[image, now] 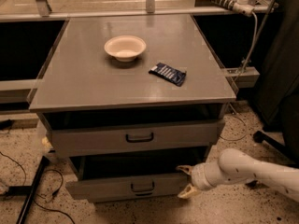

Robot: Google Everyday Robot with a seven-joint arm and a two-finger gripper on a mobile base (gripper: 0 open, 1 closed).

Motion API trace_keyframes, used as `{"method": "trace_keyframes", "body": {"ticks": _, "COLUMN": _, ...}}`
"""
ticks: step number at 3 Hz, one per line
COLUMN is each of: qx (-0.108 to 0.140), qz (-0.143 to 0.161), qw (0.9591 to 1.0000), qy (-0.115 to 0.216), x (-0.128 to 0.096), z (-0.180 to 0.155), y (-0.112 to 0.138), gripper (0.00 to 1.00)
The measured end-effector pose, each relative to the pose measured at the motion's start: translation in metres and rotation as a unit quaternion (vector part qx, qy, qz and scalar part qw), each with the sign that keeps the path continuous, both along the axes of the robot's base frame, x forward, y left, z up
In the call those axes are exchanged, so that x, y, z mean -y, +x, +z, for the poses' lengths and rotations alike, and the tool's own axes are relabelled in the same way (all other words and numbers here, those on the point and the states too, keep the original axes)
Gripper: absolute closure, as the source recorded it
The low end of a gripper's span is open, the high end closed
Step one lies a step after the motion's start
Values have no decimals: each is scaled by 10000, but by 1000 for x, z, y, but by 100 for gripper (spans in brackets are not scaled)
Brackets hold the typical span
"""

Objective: Open middle drawer

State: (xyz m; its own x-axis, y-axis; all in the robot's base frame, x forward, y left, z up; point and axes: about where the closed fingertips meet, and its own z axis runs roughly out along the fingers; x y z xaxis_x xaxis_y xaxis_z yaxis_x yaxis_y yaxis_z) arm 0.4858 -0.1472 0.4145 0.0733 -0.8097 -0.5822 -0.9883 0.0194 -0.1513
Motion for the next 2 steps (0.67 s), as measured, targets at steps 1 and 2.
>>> {"method": "trace_keyframes", "body": {"ticks": 1, "qx": -1, "qz": 0, "qw": 10000, "qy": 1, "x": -2, "z": 5, "y": 0, "gripper": 16}}
{"method": "trace_keyframes", "body": {"ticks": 2, "qx": -136, "qz": -47, "qw": 9998, "qy": 114, "x": 11, "z": -1, "y": -31, "gripper": 40}}
